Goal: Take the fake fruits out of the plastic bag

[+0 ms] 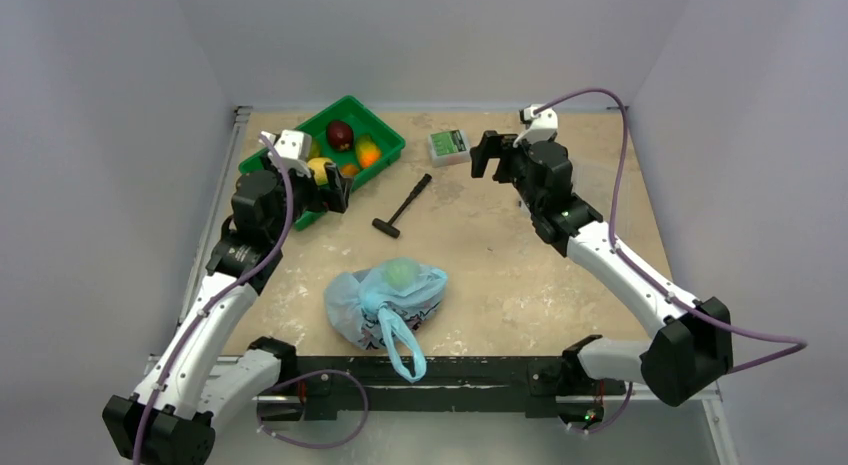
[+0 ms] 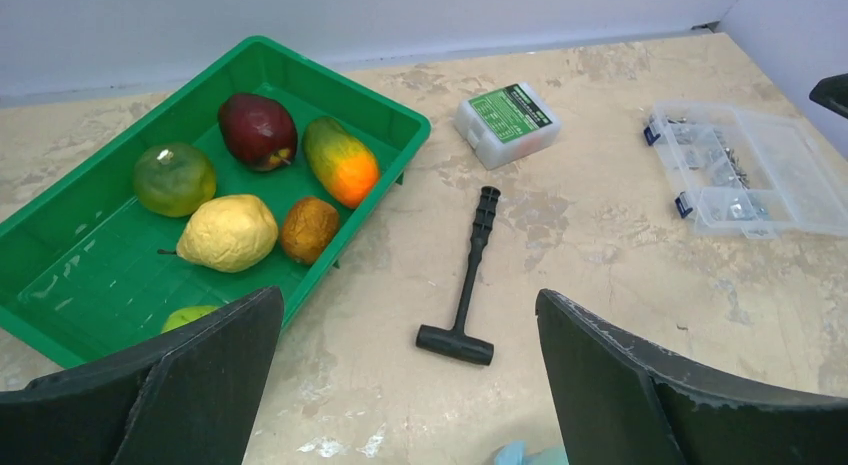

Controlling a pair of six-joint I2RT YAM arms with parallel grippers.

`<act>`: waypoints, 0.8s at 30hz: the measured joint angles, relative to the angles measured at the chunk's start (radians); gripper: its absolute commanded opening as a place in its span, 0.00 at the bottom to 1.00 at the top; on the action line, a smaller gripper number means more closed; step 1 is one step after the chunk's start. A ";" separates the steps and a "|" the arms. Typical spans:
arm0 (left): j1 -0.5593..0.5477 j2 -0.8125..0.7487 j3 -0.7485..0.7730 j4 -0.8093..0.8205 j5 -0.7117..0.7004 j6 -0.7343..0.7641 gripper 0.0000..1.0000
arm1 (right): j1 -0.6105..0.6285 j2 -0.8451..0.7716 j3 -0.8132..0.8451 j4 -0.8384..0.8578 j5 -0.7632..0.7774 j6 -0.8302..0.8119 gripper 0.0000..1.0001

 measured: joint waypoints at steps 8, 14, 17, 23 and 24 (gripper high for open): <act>-0.091 0.054 0.038 -0.098 0.009 0.043 1.00 | 0.002 0.000 0.001 -0.025 -0.061 0.069 0.99; -0.119 0.072 0.087 -0.241 0.090 0.067 1.00 | 0.032 0.040 0.001 -0.050 -0.195 0.203 0.99; -0.119 0.043 0.092 -0.320 0.105 0.092 1.00 | 0.081 0.078 -0.008 -0.061 -0.274 0.277 0.99; -0.121 -0.169 -0.034 -0.364 0.001 0.103 1.00 | 0.258 0.101 -0.017 -0.155 -0.320 0.314 0.99; -0.122 -0.193 -0.044 -0.366 -0.021 0.104 1.00 | 0.289 0.095 -0.020 -0.162 -0.325 0.320 0.99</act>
